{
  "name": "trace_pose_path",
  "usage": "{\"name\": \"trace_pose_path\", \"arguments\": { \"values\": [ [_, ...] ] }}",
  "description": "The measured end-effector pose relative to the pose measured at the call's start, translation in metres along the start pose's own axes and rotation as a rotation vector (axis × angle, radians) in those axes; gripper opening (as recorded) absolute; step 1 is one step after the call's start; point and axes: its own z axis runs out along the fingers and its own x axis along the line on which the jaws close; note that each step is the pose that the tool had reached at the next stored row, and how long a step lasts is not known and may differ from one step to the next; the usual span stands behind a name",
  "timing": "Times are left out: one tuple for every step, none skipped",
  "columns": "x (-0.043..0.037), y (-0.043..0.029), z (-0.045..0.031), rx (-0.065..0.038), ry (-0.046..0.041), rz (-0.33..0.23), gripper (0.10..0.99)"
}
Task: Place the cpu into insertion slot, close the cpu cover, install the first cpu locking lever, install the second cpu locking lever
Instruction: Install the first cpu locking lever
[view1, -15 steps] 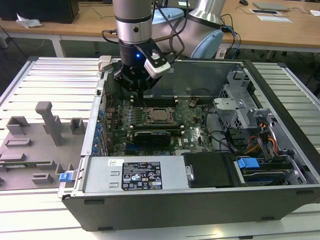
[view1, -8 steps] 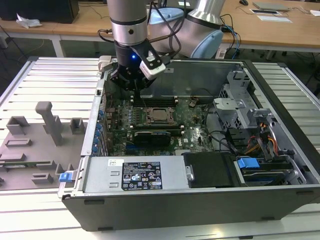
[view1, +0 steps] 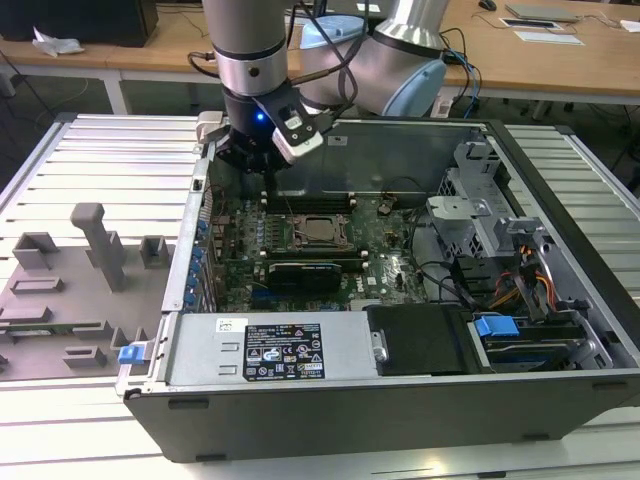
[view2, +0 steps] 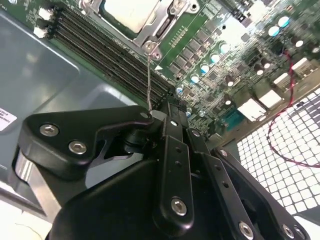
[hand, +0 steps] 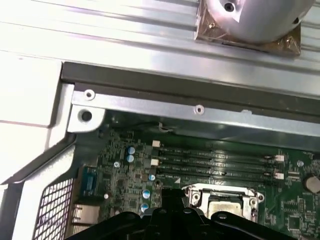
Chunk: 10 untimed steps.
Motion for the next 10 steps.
{"name": "trace_pose_path", "arguments": {
  "values": [
    [0.0001, -0.0003, 0.0013, -0.012, -0.0014, 0.001, 0.106],
    [0.0002, -0.0004, 0.0020, -0.019, -0.0022, 0.002, 0.106],
    [0.0001, -0.0004, 0.0025, -0.023, -0.0028, 0.002, 0.106],
    [-0.0004, -0.0006, 0.0030, -0.025, -0.0029, 0.002, 0.106],
    [-0.0011, -0.0007, 0.0033, -0.026, -0.0030, 0.002, 0.106],
    [-0.0026, -0.0010, 0.0037, -0.026, -0.0031, 0.002, 0.106],
    [-0.0037, -0.0011, 0.0040, -0.026, -0.0031, 0.002, 0.106],
    [-0.0056, -0.0014, 0.0045, -0.026, -0.0031, 0.002, 0.106],
    [-0.0070, -0.0016, 0.0047, -0.026, -0.0031, 0.002, 0.106],
    [-0.0086, -0.0019, 0.0050, -0.026, -0.0030, 0.002, 0.106]
  ]
}}
